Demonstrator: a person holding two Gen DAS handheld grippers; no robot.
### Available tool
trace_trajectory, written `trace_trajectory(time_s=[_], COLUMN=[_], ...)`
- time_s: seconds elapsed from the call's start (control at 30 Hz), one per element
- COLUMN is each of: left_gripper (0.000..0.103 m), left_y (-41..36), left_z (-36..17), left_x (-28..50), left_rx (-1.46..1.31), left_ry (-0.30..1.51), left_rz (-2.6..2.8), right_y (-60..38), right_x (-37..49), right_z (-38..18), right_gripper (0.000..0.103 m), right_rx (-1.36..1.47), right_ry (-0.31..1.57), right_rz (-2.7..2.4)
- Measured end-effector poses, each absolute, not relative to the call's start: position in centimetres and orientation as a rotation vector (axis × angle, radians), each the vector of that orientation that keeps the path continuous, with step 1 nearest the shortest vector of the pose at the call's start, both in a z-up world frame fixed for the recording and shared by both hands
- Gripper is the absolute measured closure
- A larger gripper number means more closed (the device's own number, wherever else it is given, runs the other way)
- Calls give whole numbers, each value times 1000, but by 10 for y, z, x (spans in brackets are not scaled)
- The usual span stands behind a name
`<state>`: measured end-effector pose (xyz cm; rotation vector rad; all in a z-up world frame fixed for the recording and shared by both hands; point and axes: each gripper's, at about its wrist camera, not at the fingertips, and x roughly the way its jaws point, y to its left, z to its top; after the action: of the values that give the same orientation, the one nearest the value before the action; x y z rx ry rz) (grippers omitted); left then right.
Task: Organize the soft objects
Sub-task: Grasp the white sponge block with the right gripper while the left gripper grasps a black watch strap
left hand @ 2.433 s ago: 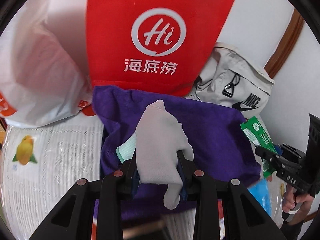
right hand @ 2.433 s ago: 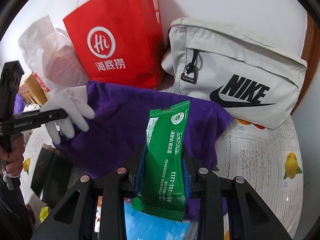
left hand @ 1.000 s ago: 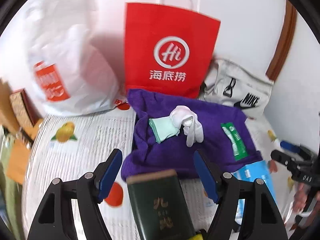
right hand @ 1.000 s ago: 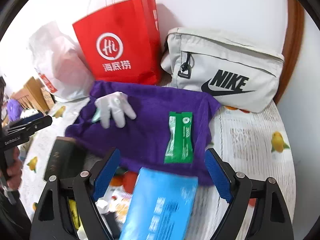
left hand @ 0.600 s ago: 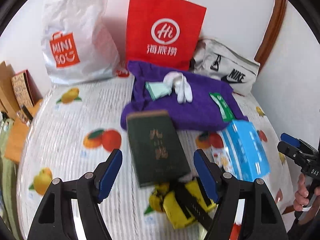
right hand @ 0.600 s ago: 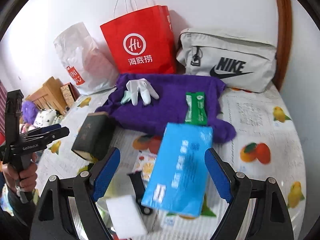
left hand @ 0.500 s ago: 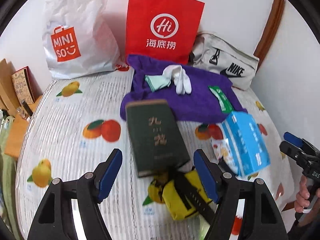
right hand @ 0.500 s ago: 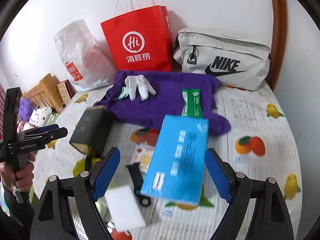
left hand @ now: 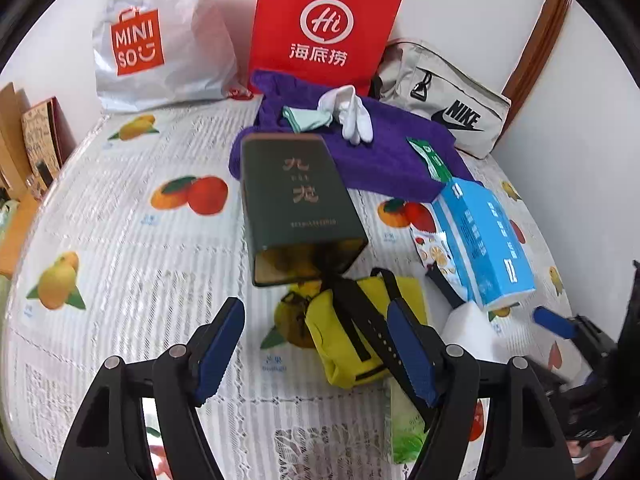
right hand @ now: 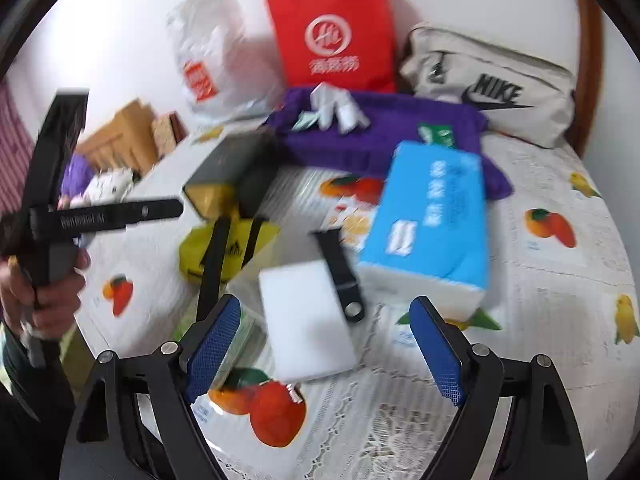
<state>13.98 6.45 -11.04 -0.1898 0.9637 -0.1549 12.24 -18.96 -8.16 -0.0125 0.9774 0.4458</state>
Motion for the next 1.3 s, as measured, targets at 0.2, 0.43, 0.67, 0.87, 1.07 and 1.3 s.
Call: trace_trajectory(time_s=[0.2, 0.43, 0.67, 0.87, 1.07, 1.3], left_gripper=[31, 31, 36, 51, 51, 78], left_y=[62, 36, 7, 5, -4, -8], left_z=[-121, -118, -128, -144, -148, -149], left_x=[134, 130, 140, 146, 151, 151], left_rx=[-208, -191, -130, -124, -55, -54], left_ry=[988, 990, 1012, 1070, 1092, 1082], left_rz=[-192, -263, -266, -232, -152, -188], right_y=[-175, -172, -201, -230, -242, -242], right_x=[134, 126, 108, 97, 97, 92], right_z=[-111, -107, -86, -82, -80, -83], right_gripper=[29, 49, 49, 49, 48, 48], right_rx=[2, -9, 11, 24, 59, 57], right_ry=[1044, 1009, 965, 947, 935, 937], right_rz=[467, 485, 450, 392, 384, 405])
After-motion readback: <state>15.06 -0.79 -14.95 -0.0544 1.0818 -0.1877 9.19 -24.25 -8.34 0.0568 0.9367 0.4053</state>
